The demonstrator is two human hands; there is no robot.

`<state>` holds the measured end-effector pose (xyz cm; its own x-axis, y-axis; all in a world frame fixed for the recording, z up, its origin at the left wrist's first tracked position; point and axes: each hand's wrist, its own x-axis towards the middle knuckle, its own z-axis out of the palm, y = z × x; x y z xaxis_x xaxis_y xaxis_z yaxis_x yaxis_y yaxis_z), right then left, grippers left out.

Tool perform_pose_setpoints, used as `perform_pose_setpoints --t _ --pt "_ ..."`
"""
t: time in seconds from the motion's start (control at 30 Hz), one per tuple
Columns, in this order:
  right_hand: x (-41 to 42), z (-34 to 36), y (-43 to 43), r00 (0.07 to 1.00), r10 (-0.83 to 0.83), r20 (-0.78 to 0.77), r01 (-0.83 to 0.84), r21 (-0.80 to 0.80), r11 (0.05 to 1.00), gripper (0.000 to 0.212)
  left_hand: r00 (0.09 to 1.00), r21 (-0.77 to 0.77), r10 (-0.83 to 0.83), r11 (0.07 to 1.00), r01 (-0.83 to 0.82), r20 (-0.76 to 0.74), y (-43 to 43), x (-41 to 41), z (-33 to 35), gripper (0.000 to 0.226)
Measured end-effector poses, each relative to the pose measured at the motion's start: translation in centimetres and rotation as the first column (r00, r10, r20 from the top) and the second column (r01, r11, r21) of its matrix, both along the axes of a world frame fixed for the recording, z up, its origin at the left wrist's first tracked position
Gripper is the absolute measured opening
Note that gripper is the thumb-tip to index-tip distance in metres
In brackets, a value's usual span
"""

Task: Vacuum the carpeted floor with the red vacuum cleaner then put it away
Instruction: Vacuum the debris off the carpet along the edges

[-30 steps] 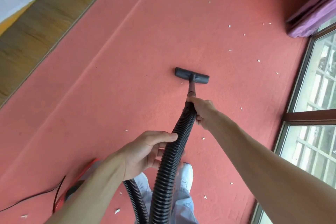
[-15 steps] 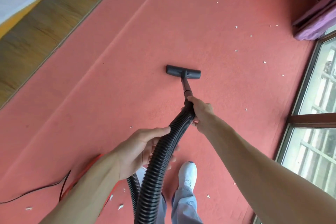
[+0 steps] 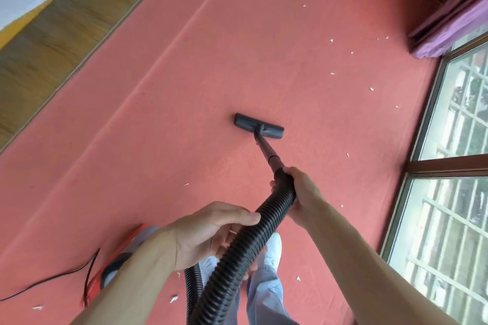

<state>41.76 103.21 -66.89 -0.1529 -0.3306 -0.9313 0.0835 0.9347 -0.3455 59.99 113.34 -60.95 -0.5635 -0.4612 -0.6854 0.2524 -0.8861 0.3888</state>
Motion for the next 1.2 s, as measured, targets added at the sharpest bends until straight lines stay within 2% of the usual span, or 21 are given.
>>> perform_pose_setpoints --t 0.1,0.2,0.33,0.43,0.53,0.67,0.83,0.93,1.1,1.2 --pt "0.7 -2.0 -0.9 1.0 -0.023 0.016 0.024 -0.044 0.999 0.038 0.983 0.03 0.111 0.993 -0.117 0.147 -0.3 -1.0 -0.3 0.045" --pt "0.7 -2.8 -1.3 0.998 -0.067 0.015 0.069 -0.109 0.992 0.041 0.963 -0.001 0.161 0.986 -0.164 0.216 0.0 -2.6 -0.1 0.039" --pt "-0.6 -1.2 0.6 0.991 -0.132 -0.008 0.128 -0.189 0.974 0.027 0.983 -0.006 0.126 0.992 -0.126 0.138 1.8 -2.8 0.2 0.037" --pt "-2.4 0.9 4.4 0.989 -0.138 -0.057 0.127 -0.163 0.978 0.018 0.999 0.016 0.027 1.0 -0.027 0.021 3.7 -2.1 0.7 0.033" --pt "-4.0 2.2 8.8 0.976 -0.189 -0.113 0.177 -0.101 0.979 0.014 0.995 0.006 -0.099 0.995 0.099 -0.021 5.3 -2.6 1.3 0.022" --pt "-5.3 2.8 13.1 0.964 -0.196 -0.179 0.195 -0.024 0.981 0.017 0.975 0.016 -0.223 0.975 0.223 -0.009 7.5 -3.4 1.3 0.025" --pt "-6.5 2.4 16.0 0.934 -0.258 -0.249 0.26 -0.023 0.965 0.027 0.98 0.016 -0.197 0.98 0.197 -0.014 11.0 -4.2 1.3 0.025" --pt "-8.1 2.1 18.3 0.927 -0.306 -0.219 0.313 0.002 0.95 0.032 0.981 0.025 -0.195 0.98 0.195 -0.009 13.1 -5.6 1.4 0.027" --pt "-10.8 0.8 19.8 0.937 -0.29 -0.193 0.295 0.001 0.955 0.034 0.977 0.028 -0.187 0.982 0.185 0.102 14.7 -8.3 1.7 0.025" --pt "-11.9 0.2 18.9 0.95 -0.277 -0.142 0.279 -0.004 0.96 0.037 0.964 0.012 -0.155 0.988 0.157 0.217 14.9 -10.2 1.3 0.036"
